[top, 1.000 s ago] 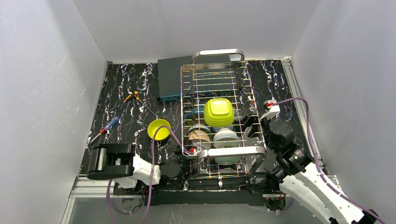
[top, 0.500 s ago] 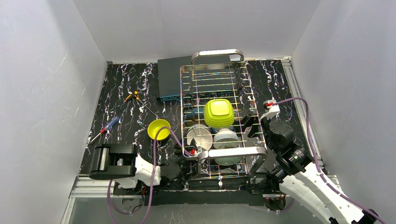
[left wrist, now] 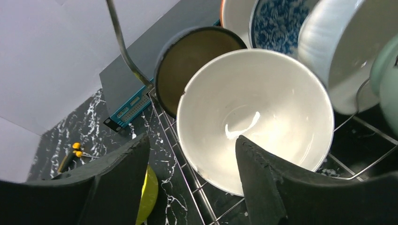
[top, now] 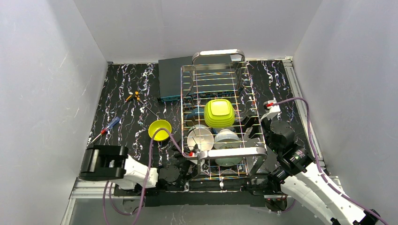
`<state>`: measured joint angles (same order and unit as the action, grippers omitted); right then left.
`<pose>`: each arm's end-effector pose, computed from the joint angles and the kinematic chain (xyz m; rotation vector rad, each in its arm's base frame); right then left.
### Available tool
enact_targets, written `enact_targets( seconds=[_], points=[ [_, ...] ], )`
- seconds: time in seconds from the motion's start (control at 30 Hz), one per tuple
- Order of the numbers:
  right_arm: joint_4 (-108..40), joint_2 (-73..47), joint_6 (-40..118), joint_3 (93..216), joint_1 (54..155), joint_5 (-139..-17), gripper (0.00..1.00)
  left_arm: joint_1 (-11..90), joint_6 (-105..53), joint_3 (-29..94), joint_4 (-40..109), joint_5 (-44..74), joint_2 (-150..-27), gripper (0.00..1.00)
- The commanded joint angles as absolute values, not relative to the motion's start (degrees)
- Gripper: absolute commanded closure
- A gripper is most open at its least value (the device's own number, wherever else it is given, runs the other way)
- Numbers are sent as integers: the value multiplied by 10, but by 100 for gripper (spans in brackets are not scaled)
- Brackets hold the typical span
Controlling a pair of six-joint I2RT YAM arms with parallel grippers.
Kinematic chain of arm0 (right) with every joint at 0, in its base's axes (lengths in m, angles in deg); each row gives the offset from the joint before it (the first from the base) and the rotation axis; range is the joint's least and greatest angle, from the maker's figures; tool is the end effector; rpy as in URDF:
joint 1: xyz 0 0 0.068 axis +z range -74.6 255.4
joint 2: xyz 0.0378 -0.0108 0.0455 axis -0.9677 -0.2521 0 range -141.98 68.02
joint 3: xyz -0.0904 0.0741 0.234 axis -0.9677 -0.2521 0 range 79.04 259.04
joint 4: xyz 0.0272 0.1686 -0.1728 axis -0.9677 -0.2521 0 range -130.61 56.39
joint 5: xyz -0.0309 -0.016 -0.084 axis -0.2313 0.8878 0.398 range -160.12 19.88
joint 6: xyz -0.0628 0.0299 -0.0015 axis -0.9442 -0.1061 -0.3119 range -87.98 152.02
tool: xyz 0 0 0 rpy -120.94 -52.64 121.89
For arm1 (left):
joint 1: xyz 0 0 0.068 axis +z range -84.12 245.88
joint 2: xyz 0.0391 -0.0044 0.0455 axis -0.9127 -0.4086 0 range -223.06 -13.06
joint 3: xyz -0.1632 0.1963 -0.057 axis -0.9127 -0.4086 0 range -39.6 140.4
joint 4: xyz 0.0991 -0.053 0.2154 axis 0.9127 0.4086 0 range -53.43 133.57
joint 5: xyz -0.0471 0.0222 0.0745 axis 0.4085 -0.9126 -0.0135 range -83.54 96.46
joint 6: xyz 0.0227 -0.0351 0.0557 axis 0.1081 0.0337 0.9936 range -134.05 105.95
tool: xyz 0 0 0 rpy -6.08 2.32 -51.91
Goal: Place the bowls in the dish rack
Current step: Place the bowl in the dish rack, then adjust the bowl in the dish rack.
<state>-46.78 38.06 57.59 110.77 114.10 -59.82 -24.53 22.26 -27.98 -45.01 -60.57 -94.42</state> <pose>0.1247 0.0868 0.2808 -0.0742 1.8116 0.6492 0.0506 -0.2107 0.1922 0.6104 1.3602 0.0345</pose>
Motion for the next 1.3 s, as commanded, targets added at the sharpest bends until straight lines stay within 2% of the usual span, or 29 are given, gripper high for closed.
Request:
enact_targets(
  seconds=[0.0,0.07,0.2,0.3,0.47,0.5,0.57,0.7,0.87,1.13,1.27],
  points=[
    [-443,381,571,1131,1142,-600,1,-262,129,-289,-396,-657,-852,28],
    [-442,381,571,1130,1142,-601,1,-264,74,-293,-314,-648,-796,15],
    [-437,380,574,1126,1142,-603,1,-263,-71,-282,-78,-616,-667,2],
    [-436,378,575,1124,1142,-606,1,-263,-132,-288,1,-611,-591,2],
    [-436,376,576,1125,1142,-607,1,-262,-326,-249,246,-562,-462,2],
    [-436,376,576,1125,1142,-606,1,-260,-394,-225,360,-559,-447,2],
    [-436,376,577,1124,1142,-607,1,-245,-489,-181,479,-547,-432,2],
    [-429,374,583,1117,1142,-610,1,-194,-533,-117,599,-439,-450,2],
    [-423,368,587,1114,1142,-616,1,-33,-544,-78,598,-198,-511,3],
    [-432,371,583,1116,1142,-612,1,170,-575,-65,526,73,-606,7],
    [-431,369,584,1115,1142,-614,1,229,-575,-79,459,196,-631,20]
  ],
)
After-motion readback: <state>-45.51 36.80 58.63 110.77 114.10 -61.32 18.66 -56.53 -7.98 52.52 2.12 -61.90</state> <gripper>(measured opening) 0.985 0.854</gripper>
